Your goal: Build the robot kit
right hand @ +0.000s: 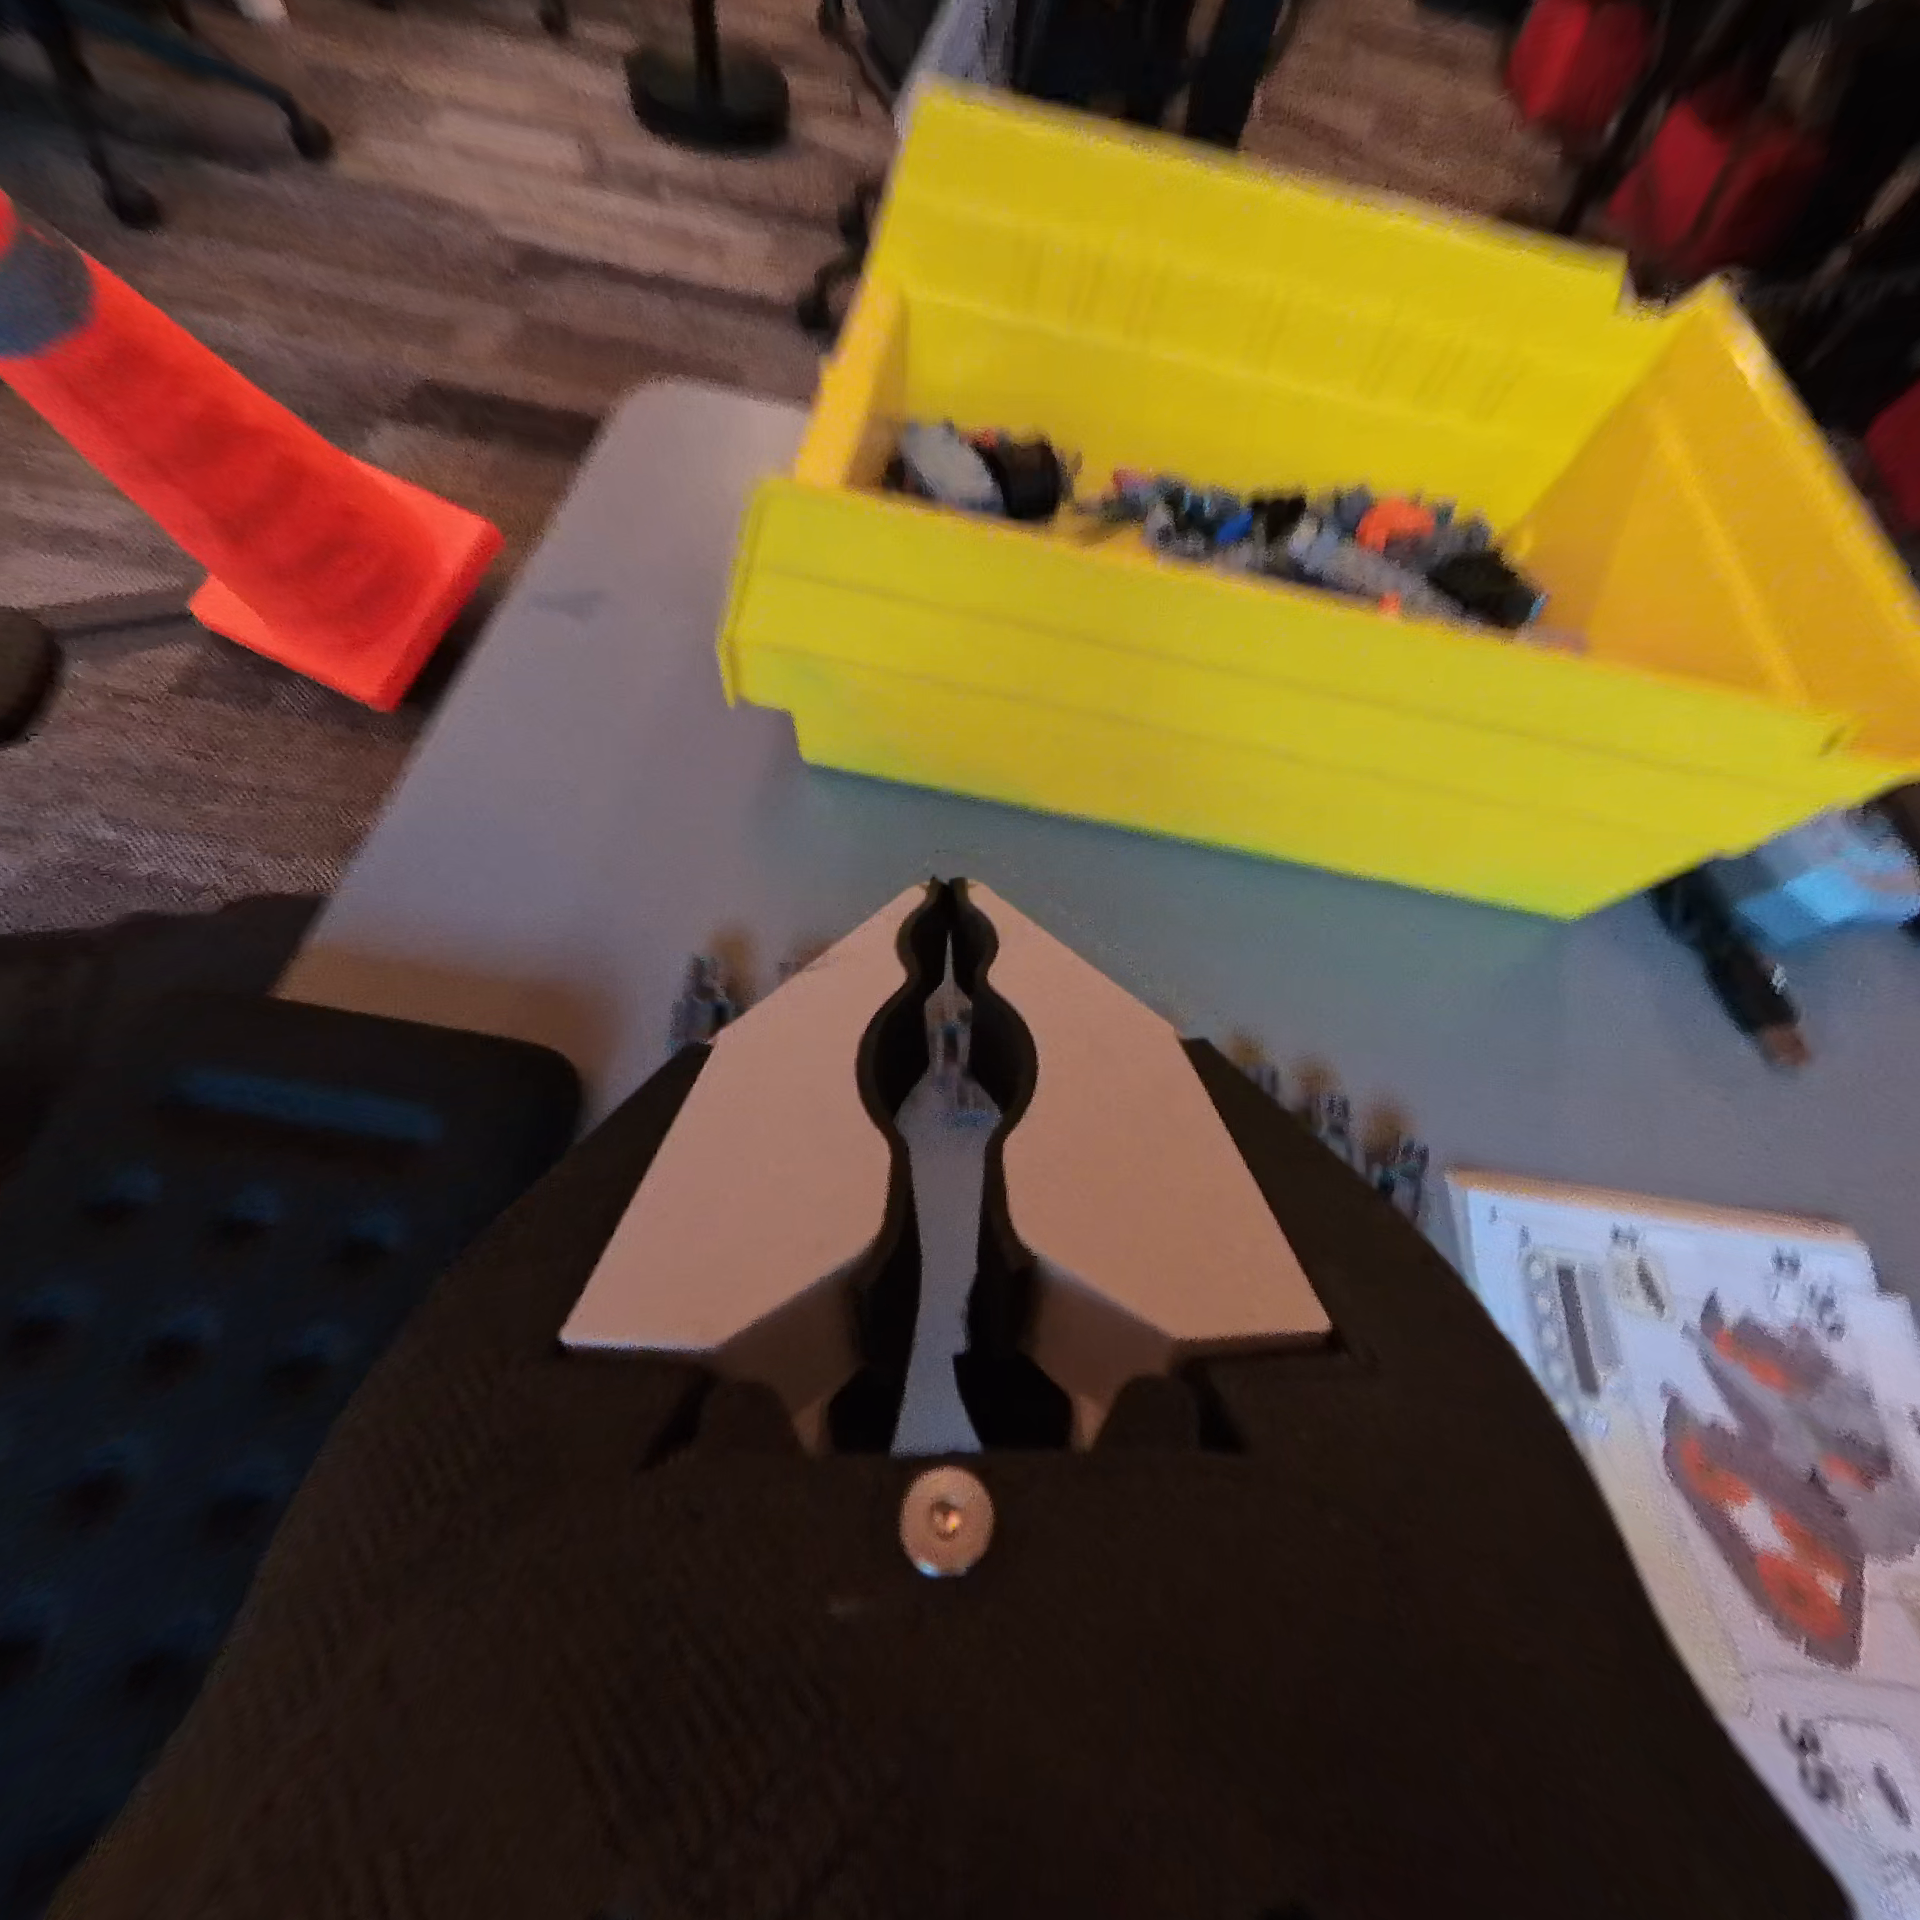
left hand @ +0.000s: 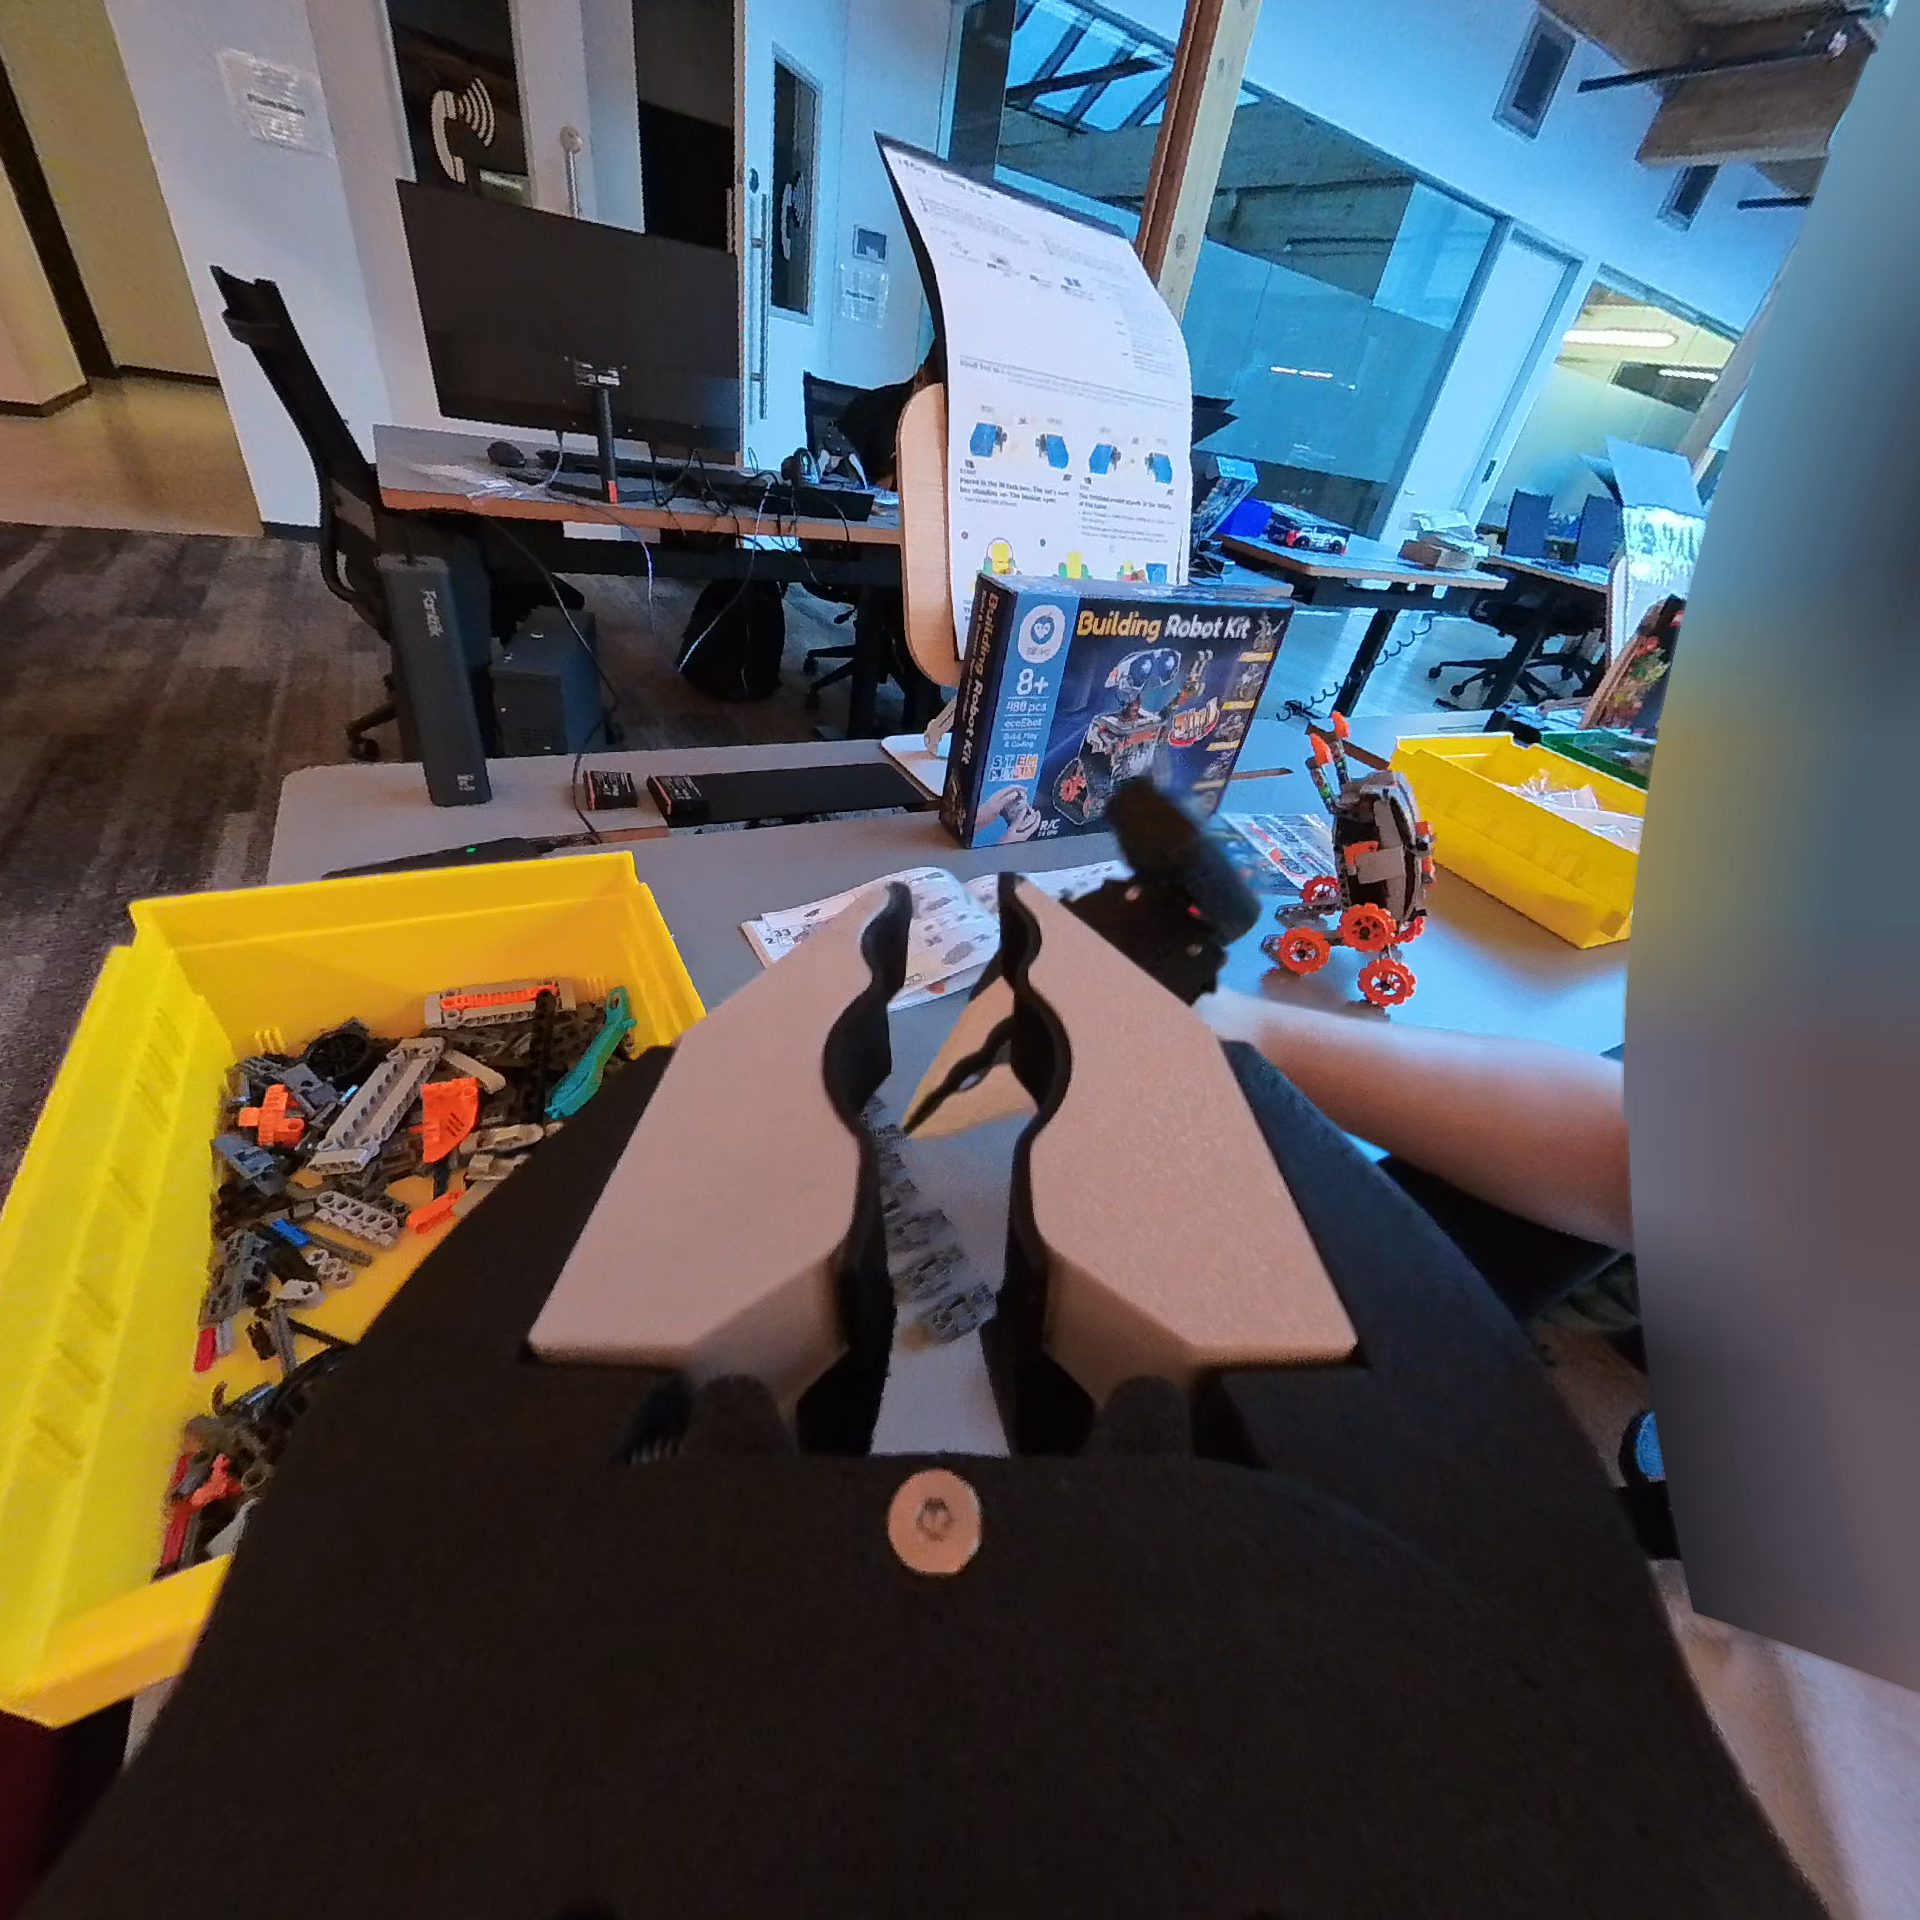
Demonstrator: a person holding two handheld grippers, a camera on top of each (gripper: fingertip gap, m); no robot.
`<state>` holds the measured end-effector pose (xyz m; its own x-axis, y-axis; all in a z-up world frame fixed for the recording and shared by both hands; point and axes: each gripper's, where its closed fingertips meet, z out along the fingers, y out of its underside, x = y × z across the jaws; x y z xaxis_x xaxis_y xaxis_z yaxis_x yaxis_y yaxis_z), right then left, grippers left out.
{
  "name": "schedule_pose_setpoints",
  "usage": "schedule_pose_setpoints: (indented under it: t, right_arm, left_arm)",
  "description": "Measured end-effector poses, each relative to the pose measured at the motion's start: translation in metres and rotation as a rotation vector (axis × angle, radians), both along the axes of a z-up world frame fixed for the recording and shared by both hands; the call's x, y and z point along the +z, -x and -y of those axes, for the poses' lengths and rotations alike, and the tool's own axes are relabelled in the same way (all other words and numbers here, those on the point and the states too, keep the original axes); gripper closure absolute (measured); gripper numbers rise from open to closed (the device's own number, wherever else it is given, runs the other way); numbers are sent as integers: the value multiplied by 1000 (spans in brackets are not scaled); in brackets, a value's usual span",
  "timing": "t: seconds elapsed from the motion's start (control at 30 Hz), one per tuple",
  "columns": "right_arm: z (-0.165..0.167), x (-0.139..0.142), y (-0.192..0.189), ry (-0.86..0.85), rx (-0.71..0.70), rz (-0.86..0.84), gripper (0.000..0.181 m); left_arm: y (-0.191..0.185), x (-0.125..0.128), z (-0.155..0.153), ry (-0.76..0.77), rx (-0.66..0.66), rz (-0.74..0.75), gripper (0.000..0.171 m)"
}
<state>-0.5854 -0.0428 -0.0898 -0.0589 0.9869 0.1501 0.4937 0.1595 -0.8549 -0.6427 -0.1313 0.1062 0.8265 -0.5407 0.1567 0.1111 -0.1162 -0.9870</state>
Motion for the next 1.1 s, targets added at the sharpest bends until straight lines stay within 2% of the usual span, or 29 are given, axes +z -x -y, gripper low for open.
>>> schedule_pose_setpoints:
  t: [0.1,0.13,0.23,0.27,0.3,0.37,0.43,0.57,0.6,0.7,0.73,0.77,0.87,0.9,0.97,1.0,1.03,1.1]
  right_arm:
    - [-18,-44,-6,-22,-76,136,181]
    - [-18,-43,-7,-34,-73,130,181]
    - [4,2,0,-9,7,-6,181]
    - [16,9,0,27,58,-14,181]
    - [22,3,-1,57,80,30,181]
    - [11,-28,-4,26,35,137,181]
    - [2,-38,-5,-19,3,118,181]
    - [34,12,4,40,114,-49,181]
    - [39,9,5,56,133,-30,181]
    - [35,-40,1,38,125,129,181]
    - [35,-44,-1,35,127,134,181]
    - [40,-37,-2,62,145,107,181]
    - [64,10,-1,184,245,-58,181]
    - [71,13,-3,209,279,-63,181]
    - [70,-11,-7,182,272,29,181]
    - [62,-27,-9,141,219,79,181]
    - [53,-33,-10,105,163,92,181]
    - [48,-9,-13,107,114,-5,181]
  left_arm:
    - [-3,5,1,-13,-12,12,158]
    - [-4,5,1,-15,-14,14,159]
    - [-9,0,0,-2,-28,8,160]
    - [-10,-2,-2,6,-30,3,160]
    - [-11,-3,-3,13,-33,2,159]
    - [-12,-1,-3,13,-44,11,159]
    - [-14,0,-2,6,-53,17,159]
    - [-7,-7,-3,10,-21,-5,159]
    - [-5,-9,-4,18,-19,-1,158]
    - [4,-13,-12,15,-6,17,161]
    - [11,-17,-17,28,15,17,160]
    - [17,-22,-21,40,33,17,160]
    - [39,-36,-30,64,95,18,159]
    - [49,-44,-35,75,128,1,160]
    - [81,-70,-49,136,244,-72,166]
    - [94,-87,-57,188,276,-115,166]
    - [100,-105,-63,259,256,-144,163]
    - [94,-136,-69,425,111,-152,155]
